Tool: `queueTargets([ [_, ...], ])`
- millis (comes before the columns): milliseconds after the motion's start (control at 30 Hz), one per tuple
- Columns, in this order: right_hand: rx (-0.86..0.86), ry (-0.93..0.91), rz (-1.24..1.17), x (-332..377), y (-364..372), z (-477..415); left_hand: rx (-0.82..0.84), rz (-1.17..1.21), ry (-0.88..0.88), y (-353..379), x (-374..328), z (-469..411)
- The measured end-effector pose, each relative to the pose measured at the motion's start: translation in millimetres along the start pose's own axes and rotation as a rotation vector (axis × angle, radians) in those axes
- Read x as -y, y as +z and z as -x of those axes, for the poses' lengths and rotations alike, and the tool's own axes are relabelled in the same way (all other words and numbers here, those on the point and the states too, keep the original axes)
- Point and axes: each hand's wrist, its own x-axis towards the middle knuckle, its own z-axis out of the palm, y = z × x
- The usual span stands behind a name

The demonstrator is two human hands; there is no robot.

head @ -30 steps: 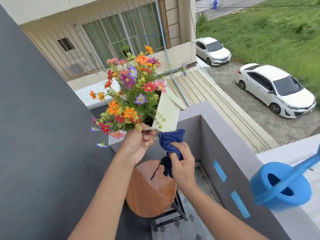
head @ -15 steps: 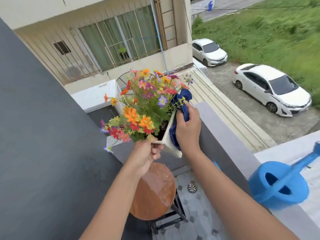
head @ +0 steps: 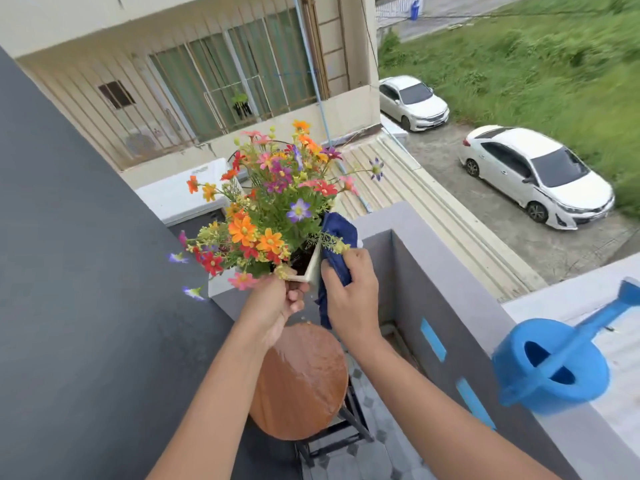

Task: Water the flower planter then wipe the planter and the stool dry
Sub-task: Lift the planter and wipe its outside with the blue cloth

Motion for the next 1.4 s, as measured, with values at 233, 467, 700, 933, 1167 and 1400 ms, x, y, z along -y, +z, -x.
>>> queueTargets([
  [233,-0.111,0.042,0.114,-15.8,-1.7,-66.2,0.077,-0.022,0.03,-4.0,4.4,10.9],
  [467,-0.07,0.126,0.166,-46.7,-3.6,-40.3,0.035,0.022,0.049,-9.0,7.2,8.9],
  [700,0.06,0.027,-0.014,-15.9,8.8,7.6,-0.038,-0.056,0.023,-10.9,8.1,-7.4],
  [933,0.038,0.093,0.001,-16.9,-12.5,-51.2,-0.003,-0.185,0.036,-23.0,-4.2,-6.4],
  [1167,0.399,0.36,-0.102,-18.5,-51.9,-123.7,0.054,-0.309,0.055,-42.8,-18.9,-6.2],
  [1400,0.526,0.438,-0.104,-6.7,-64.4,-133.8,0.15,-0.473,0.058,-53.8,-39.7,-10.6],
])
